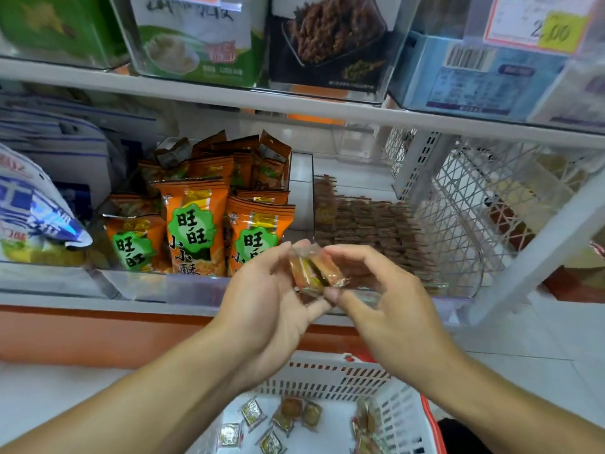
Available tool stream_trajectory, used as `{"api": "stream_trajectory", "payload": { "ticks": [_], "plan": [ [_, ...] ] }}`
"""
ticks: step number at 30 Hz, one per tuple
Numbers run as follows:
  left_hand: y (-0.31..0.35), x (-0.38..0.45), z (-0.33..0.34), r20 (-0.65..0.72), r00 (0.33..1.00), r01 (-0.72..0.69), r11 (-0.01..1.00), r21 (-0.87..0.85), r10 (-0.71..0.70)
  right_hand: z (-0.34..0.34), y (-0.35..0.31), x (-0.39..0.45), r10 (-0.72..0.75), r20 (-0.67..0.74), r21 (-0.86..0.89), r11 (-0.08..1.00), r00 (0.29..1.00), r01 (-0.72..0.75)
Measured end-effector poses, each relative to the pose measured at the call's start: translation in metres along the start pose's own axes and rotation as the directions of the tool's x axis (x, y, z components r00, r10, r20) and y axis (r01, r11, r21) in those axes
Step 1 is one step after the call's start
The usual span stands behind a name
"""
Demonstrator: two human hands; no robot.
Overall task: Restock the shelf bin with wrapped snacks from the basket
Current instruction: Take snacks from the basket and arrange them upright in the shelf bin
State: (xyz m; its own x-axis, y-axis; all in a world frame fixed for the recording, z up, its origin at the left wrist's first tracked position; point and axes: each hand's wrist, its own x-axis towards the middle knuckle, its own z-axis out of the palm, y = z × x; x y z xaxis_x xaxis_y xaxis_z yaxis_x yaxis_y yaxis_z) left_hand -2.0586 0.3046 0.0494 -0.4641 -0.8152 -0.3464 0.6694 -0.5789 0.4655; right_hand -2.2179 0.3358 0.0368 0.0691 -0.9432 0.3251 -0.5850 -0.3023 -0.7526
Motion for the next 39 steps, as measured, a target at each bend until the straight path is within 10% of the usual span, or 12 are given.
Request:
{"api": "stream_trajectory", "payload": {
  "ticks": [7, 22, 31, 35, 39],
  "plan": [
    [-0.003, 0.007, -0.009, -0.162, 0.955, -0.175, 0.911, 0.373, 0.25, -0.009, 0.014, 0.007, 0.291, 0.077, 0.675, 0.689, 0.954, -0.265],
    [-0.005, 0.012, -0.013, -0.048, 0.952, -0.247, 0.853, 0.46, 0.301, -0.017, 0.01, 0.002, 0.374, 0.199, 0.754, 0.532, 0.906, -0.385],
    [-0.002, 0.01, -0.003, -0.163, 0.981, -0.056, 0.965, 0.257, 0.101, -0.03, 0.011, 0.005, 0.228, 0.297, 0.653, 0.66, 0.927, -0.372],
    [-0.006, 0.005, -0.006, -0.041, 0.999, 0.048, 0.881, 0.471, -0.033, -0.027, 0.008, -0.001, 0.092, 0.247, 0.353, 0.918, 0.965, -0.178],
    [-0.009, -0.001, -0.002, 0.072, 0.981, 0.12, 0.858, 0.499, -0.179, -0.022, 0.01, -0.001, 0.128, 0.123, 0.489, 0.855, 0.984, -0.173]
  ]
}}
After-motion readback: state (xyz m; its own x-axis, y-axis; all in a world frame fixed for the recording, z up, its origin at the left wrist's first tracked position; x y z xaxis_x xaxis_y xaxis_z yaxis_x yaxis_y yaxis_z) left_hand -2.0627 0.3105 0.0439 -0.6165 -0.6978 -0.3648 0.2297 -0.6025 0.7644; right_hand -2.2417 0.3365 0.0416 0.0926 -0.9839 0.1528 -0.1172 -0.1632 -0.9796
